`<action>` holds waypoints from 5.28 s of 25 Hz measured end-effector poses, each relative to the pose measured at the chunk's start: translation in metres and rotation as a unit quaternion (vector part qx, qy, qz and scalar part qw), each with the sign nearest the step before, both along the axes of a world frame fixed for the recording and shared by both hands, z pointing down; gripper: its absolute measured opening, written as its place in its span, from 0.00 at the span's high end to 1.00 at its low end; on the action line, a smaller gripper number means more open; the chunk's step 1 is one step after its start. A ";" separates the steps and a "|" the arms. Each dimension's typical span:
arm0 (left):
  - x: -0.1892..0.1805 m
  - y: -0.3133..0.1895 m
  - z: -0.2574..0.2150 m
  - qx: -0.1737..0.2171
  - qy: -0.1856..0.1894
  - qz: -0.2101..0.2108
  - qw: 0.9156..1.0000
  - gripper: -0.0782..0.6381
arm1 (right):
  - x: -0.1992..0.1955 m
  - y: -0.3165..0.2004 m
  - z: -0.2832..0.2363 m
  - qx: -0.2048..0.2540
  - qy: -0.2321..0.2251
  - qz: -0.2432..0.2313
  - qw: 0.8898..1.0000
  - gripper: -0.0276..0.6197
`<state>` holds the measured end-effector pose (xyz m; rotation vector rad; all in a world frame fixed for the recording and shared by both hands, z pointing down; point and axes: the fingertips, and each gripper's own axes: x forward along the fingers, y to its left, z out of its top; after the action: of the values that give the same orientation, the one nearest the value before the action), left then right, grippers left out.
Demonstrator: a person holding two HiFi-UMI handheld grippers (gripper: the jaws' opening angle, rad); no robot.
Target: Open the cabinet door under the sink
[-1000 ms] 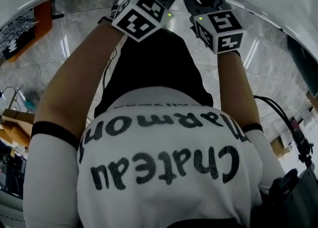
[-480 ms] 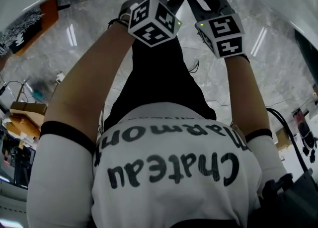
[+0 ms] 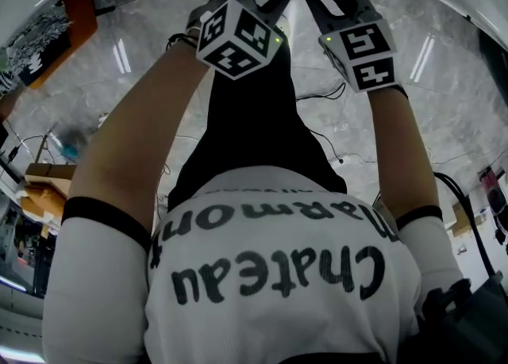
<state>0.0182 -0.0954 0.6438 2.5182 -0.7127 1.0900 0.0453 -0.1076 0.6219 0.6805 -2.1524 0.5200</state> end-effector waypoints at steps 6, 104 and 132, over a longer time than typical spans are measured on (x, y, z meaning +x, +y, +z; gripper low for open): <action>-0.006 0.019 0.003 0.005 -0.026 0.046 0.999 0.76 | 0.004 0.011 0.001 0.002 0.008 -0.034 0.999 0.86; -0.238 0.197 0.014 -0.129 -0.221 0.167 0.952 0.75 | 0.193 0.150 0.017 -0.064 0.212 -0.297 0.929 0.84; -0.242 0.208 0.005 -0.126 -0.235 0.350 0.898 0.68 | 0.271 0.154 0.018 -0.050 0.219 -0.423 0.878 0.84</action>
<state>-0.2243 0.1122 0.6488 2.3265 0.2923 1.9170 0.3160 0.0462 0.6394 -0.2253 -1.7420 -0.0129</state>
